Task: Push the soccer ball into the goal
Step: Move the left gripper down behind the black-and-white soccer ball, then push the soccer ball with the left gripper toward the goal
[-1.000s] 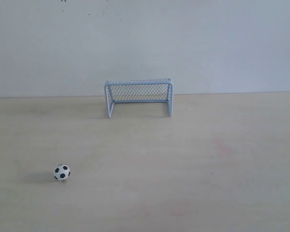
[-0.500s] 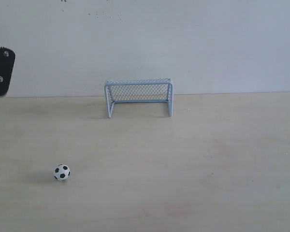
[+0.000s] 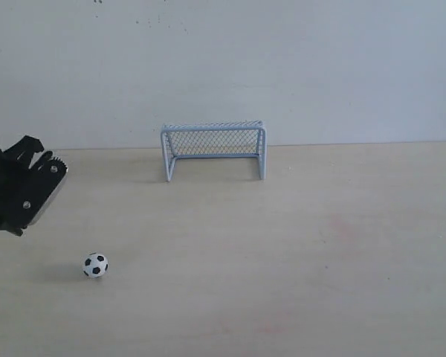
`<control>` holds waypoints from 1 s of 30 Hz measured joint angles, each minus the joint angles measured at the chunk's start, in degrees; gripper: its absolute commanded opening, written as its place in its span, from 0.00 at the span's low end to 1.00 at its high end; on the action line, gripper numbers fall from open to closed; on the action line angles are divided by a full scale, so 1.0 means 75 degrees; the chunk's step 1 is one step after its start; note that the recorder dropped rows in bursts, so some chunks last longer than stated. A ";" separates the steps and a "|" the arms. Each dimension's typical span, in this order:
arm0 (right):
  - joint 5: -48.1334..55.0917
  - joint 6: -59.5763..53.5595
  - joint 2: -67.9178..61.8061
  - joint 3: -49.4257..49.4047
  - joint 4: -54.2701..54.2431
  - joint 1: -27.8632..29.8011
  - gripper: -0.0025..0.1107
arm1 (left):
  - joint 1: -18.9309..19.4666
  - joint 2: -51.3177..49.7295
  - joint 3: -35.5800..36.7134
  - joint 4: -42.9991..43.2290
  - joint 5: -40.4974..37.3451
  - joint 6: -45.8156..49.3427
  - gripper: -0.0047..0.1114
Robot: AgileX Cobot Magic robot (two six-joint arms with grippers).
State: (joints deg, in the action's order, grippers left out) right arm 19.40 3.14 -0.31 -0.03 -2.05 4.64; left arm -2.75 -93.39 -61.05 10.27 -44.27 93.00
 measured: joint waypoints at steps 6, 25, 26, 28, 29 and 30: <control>0.0000 0.0000 0.0000 0.0000 0.0000 0.0000 0.02 | 0.0013 -0.0404 0.0032 -0.0570 0.0012 0.0375 0.08; 0.0000 0.0000 0.0000 0.0000 0.0000 0.0000 0.02 | -0.0229 -0.1314 0.0086 -0.0992 0.0265 0.1488 0.08; 0.0000 0.0000 0.0000 0.0000 0.0000 0.0000 0.02 | -0.0273 -0.1318 0.0159 -0.0943 0.0392 0.1526 0.08; 0.0000 0.0000 0.0000 0.0000 0.0000 0.0000 0.02 | -0.0348 -0.1384 0.0338 -0.0882 0.0780 0.1542 0.08; 0.0000 0.0000 0.0000 0.0000 0.0000 0.0000 0.02 | -0.0378 -0.1425 0.0406 -0.0885 0.0958 0.1558 0.08; 0.0000 0.0000 0.0000 0.0000 0.0000 0.0000 0.02 | -0.0390 -0.1427 0.0471 -0.0866 0.1061 0.1593 0.08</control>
State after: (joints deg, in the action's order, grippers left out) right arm 19.40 3.14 -0.31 -0.03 -2.05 4.64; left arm -5.67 -104.09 -57.52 3.77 -36.31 104.95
